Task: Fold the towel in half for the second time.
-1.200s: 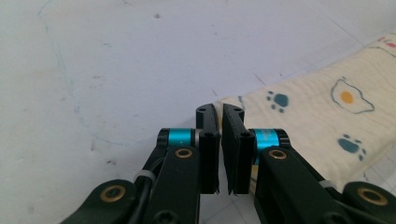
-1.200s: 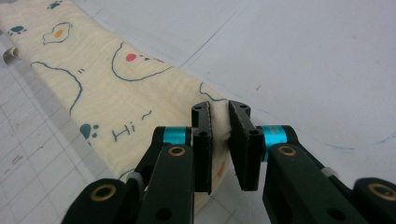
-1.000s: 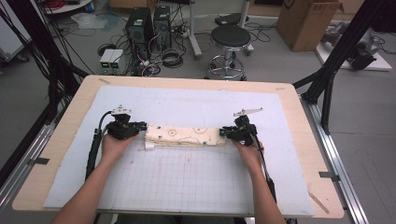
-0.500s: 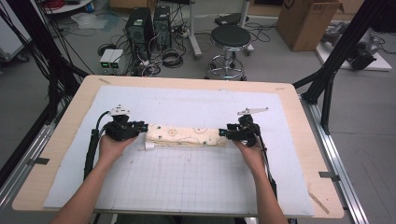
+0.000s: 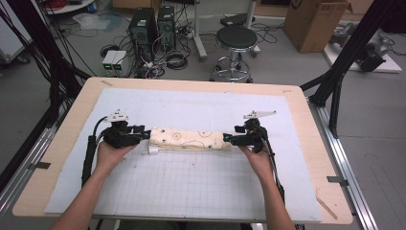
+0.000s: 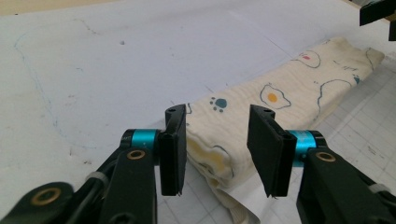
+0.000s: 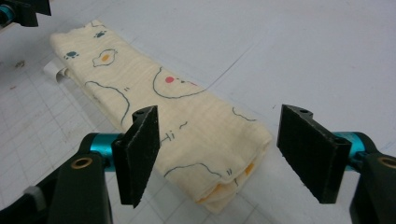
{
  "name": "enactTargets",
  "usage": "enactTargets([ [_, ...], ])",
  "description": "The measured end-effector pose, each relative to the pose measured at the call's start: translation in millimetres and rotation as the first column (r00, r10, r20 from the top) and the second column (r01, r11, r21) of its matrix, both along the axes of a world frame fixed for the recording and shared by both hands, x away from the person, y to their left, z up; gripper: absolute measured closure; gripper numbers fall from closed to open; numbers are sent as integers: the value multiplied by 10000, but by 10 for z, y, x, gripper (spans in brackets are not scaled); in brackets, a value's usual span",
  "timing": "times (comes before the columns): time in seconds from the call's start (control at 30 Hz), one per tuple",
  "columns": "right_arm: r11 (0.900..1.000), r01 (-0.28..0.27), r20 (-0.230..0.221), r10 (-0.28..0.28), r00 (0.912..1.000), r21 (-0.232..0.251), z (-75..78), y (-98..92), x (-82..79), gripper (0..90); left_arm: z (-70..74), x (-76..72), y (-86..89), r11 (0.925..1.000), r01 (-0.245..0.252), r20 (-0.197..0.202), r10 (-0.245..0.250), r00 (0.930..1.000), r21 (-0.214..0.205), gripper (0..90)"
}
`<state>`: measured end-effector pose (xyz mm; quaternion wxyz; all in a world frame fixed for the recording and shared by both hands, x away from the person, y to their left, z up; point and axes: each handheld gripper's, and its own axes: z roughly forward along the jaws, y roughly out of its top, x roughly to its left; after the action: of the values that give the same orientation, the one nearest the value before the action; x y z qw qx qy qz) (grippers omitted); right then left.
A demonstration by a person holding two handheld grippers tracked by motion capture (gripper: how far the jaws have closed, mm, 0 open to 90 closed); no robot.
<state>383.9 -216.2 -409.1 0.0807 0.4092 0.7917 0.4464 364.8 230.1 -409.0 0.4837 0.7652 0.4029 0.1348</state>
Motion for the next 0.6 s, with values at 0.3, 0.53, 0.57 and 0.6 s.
enactTargets([
  [0.3,9998,-17,102,20,9999,-213,31,56,-55,206,31,-127,38,9998,209,199,-207,9996,-74,487],
  [0.53,9995,-93,388,105,9992,-318,69,72,-127,202,12,-194,108,9998,177,308,-177,9994,-17,451],
  [0.57,9995,-80,357,91,9993,-302,75,66,-138,201,8,-200,117,9998,190,294,-190,9994,-5,449],
  [0.6,9996,-90,374,99,9992,-251,77,59,-148,197,4,-205,119,9999,159,293,-157,9994,-51,446],
])
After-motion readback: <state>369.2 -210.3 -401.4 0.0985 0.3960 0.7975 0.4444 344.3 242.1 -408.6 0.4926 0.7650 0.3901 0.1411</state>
